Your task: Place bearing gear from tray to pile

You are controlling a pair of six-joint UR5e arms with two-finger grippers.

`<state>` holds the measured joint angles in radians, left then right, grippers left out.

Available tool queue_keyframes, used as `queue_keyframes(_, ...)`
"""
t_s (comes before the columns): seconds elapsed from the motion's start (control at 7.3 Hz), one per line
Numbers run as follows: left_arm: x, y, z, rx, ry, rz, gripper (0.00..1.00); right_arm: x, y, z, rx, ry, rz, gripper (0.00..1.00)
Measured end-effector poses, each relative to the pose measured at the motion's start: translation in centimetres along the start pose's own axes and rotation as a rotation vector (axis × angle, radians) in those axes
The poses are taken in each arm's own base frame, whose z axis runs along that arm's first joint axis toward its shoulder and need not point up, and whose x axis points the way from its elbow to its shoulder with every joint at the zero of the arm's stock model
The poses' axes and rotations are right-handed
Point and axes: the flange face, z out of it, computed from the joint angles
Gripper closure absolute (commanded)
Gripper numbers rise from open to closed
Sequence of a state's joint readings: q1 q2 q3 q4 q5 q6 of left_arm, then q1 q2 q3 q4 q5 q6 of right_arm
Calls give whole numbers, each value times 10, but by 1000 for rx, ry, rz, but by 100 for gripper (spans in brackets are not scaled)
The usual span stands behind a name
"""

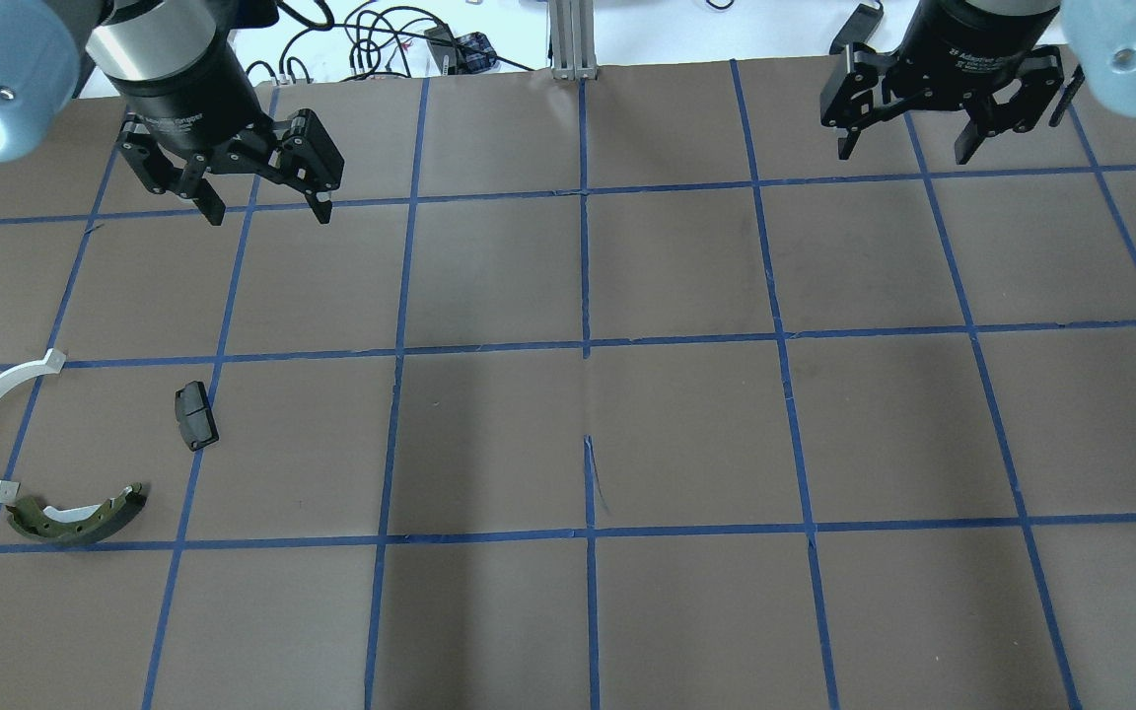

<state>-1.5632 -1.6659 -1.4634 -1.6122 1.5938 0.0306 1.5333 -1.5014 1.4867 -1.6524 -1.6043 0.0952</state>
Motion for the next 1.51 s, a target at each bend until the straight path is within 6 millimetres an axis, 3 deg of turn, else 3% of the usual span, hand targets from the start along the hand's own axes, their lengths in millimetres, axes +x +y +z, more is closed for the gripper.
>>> queue_keyframes(0.55,0,0,1,-1,0,0,0,1,0,3,-10,10,-3,0)
queue_keyframes(0.96,0,-1,1,-2,0,0,0,23,3,9,-74,54,-122,0)
queue_keyframes(1.1,0,-1,1,-2,0,0,0,46,-1,7,-84,61,-215,0)
queue_keyframes(1.23,0,-1,1,-2,0,0,0,86,-6,5,-91,64,-321,0)
queue_keyframes(1.51,0,-1,1,-2,0,0,0,194,-11,4,-112,58,-510,0)
